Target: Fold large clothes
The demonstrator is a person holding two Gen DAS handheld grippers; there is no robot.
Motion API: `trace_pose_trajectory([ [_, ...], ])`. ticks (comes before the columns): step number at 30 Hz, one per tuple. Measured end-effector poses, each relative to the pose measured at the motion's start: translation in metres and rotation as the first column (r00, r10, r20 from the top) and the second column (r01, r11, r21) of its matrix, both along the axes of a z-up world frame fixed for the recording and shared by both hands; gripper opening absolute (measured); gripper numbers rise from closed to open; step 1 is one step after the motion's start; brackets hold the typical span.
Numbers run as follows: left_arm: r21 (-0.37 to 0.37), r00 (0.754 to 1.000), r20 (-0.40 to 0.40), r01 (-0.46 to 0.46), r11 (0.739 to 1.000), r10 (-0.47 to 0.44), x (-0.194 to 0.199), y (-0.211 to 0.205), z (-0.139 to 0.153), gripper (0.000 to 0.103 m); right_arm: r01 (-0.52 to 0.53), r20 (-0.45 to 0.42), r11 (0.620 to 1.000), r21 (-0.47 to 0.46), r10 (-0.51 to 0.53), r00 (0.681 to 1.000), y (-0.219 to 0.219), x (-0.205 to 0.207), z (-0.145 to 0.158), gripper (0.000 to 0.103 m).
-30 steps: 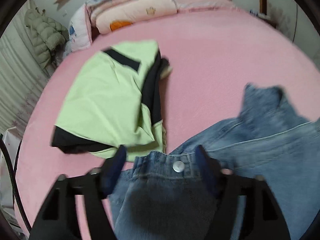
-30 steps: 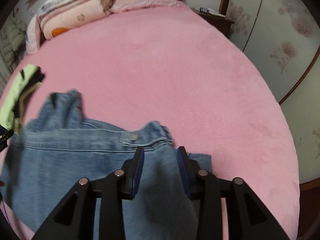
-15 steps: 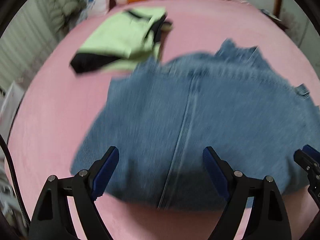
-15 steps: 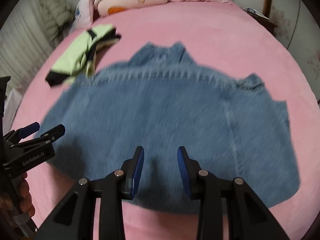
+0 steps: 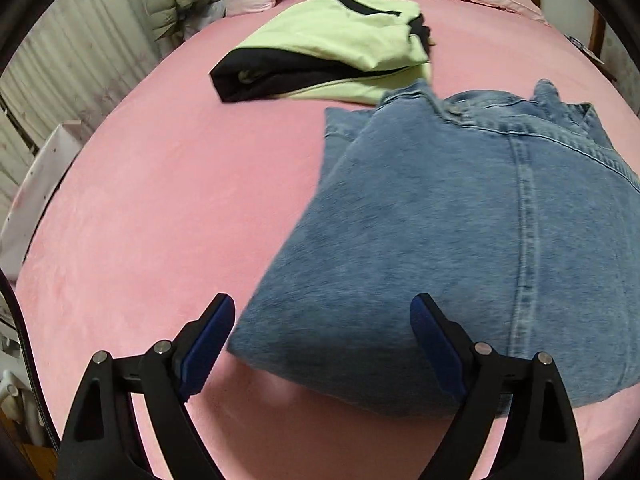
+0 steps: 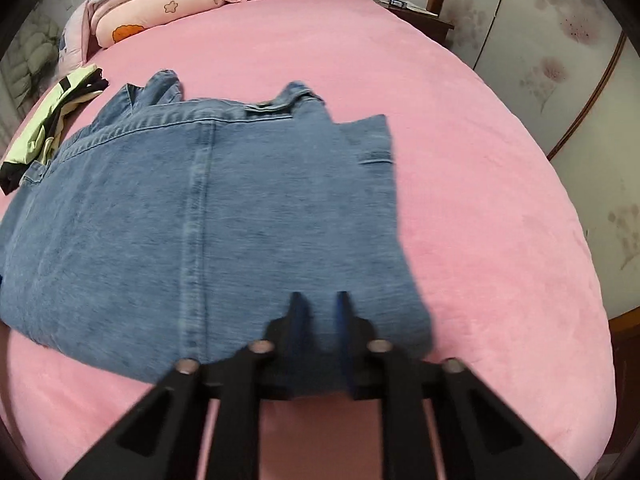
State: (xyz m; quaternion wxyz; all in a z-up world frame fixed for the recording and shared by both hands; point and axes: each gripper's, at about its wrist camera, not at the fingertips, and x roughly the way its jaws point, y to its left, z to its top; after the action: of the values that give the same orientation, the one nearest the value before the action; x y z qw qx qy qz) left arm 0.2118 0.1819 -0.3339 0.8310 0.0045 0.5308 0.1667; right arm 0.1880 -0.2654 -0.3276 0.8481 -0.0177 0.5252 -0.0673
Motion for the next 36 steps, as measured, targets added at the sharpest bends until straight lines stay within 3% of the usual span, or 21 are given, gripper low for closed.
trace_pose_trajectory([
  [5,-0.014,1.0,0.003,-0.018,1.0,0.018,0.001,0.004,-0.004,0.089,-0.019,-0.016,0.998,-0.065,0.018,1.0,0.008,0.002,-0.008,0.008],
  [10,-0.027,0.999,-0.008,-0.035,0.999,0.034,0.002,0.004,-0.002,0.089,0.023,-0.018,0.999,-0.042,-0.024,1.0,0.007,0.003,-0.008,0.011],
  [16,-0.113,0.998,-0.047,-0.056,0.992,0.051,0.002,0.01,0.007,0.089,0.02,-0.056,0.998,-0.056,-0.023,0.998,0.009,0.008,-0.004,0.012],
  [18,-0.135,0.997,-0.059,-0.06,0.989,0.052,0.001,0.008,0.015,0.089,0.031,-0.075,0.999,-0.04,-0.034,0.997,0.01,0.01,0.0,0.017],
  [24,-0.272,0.994,-0.099,-0.065,0.96,0.039,-0.001,0.008,0.047,0.093,0.054,-0.098,0.998,0.041,-0.05,0.994,0.018,0.012,0.022,0.032],
  [28,-0.385,0.993,-0.106,-0.08,0.919,0.042,-0.002,0.012,0.069,0.099,0.005,-0.089,0.996,0.084,0.002,0.996,0.038,0.014,0.044,0.043],
  [31,-0.411,0.994,-0.087,-0.096,0.907,0.066,-0.007,0.014,0.088,0.102,-0.027,-0.078,0.991,0.129,0.037,0.996,0.054,0.017,0.063,0.045],
  [36,-0.399,0.996,-0.057,-0.092,0.912,0.075,-0.017,0.021,0.109,0.102,-0.081,-0.032,0.979,0.189,0.088,0.996,0.082,0.024,0.093,0.045],
])
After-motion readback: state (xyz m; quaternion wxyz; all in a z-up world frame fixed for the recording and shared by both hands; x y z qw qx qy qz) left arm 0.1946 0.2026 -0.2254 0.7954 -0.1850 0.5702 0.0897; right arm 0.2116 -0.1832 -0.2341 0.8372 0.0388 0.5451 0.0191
